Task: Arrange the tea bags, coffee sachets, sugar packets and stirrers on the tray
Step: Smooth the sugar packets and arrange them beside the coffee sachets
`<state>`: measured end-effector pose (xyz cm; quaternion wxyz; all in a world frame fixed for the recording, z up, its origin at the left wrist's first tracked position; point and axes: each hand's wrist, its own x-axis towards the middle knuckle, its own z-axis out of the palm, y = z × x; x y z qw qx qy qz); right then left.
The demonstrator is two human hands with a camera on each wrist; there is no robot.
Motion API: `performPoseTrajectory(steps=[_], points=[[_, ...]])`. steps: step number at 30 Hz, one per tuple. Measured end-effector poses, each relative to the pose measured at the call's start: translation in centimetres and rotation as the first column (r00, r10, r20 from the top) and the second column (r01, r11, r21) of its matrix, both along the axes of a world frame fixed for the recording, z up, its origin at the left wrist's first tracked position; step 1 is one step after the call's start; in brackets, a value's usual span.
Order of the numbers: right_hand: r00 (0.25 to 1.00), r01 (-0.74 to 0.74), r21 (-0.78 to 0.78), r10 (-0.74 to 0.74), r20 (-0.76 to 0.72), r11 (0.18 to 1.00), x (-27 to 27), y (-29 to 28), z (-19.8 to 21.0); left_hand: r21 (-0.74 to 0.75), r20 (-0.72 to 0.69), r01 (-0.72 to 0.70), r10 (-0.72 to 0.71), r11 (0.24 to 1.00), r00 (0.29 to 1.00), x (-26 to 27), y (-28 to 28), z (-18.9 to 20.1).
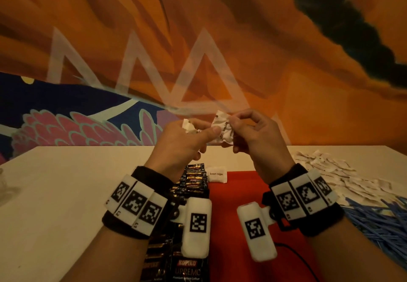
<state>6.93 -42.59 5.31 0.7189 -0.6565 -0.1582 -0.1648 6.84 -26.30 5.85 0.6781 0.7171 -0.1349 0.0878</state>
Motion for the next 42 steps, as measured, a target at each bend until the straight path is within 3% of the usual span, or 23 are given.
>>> performPoseTrajectory(steps=[7,10,13,15,18,21,25,29,33,36,40,42], points=[[0.999,-0.029,-0.115,0.031,0.015,0.993,0.0,0.2,-0.4,-0.143,-0.075,0.012,-0.022,0.99,0.997,0.2,0.0,0.1],[1.0,-0.003,-0.147,0.008,0.031,0.989,0.2,-0.3,-0.5,-0.1,-0.057,0.016,-0.021,0.995,0.998,0.2,0.3,0.1],[0.997,-0.071,-0.203,0.066,-0.031,0.977,0.2,-0.7,-0.5,-0.052,-0.011,0.03,-0.03,0.998,0.999,0.2,0.5,0.1],[0.993,-0.106,-0.132,0.098,-0.067,0.986,0.0,-0.8,-0.3,-0.068,0.005,0.005,-0.005,0.998,1.0,0.1,0.5,0.1],[0.985,-0.113,0.093,0.125,-0.123,0.989,0.0,-1.1,-0.1,-0.119,-0.031,-0.014,0.011,0.993,0.999,0.3,0.4,0.1],[0.97,-0.127,0.205,0.164,-0.177,0.971,0.2,-1.0,0.0,-0.08,-0.04,-0.01,0.007,0.997,0.999,0.4,0.3,0.0],[0.977,-0.101,0.099,0.118,-0.179,0.99,0.2,-0.8,-0.1,-0.021,-0.003,0.007,-0.007,1.0,1.0,0.1,0.1,-0.1],[0.983,-0.116,0.049,0.122,-0.14,0.992,0.3,-0.8,-0.3,-0.075,0.024,-0.049,0.051,0.996,0.998,0.1,-0.2,-0.1],[0.989,-0.126,-0.171,0.109,-0.104,0.977,0.3,-1.1,-0.7,-0.084,0.024,-0.072,0.075,0.994,0.997,0.2,-0.2,0.0],[0.994,-0.088,-0.227,0.072,-0.08,0.97,0.7,-1.6,-0.9,-0.047,0.029,-0.086,0.088,0.995,0.996,0.2,-0.1,-0.2],[0.985,-0.107,-0.268,0.065,-0.161,0.957,1.5,-2.2,-1.4,-0.012,0.037,-0.147,0.148,0.989,0.988,0.4,0.0,-0.2],[0.974,-0.067,-0.364,-0.017,-0.224,0.929,2.8,-2.7,-2.1,-0.032,0.018,-0.164,0.165,0.986,0.986,0.6,0.3,-0.1]])
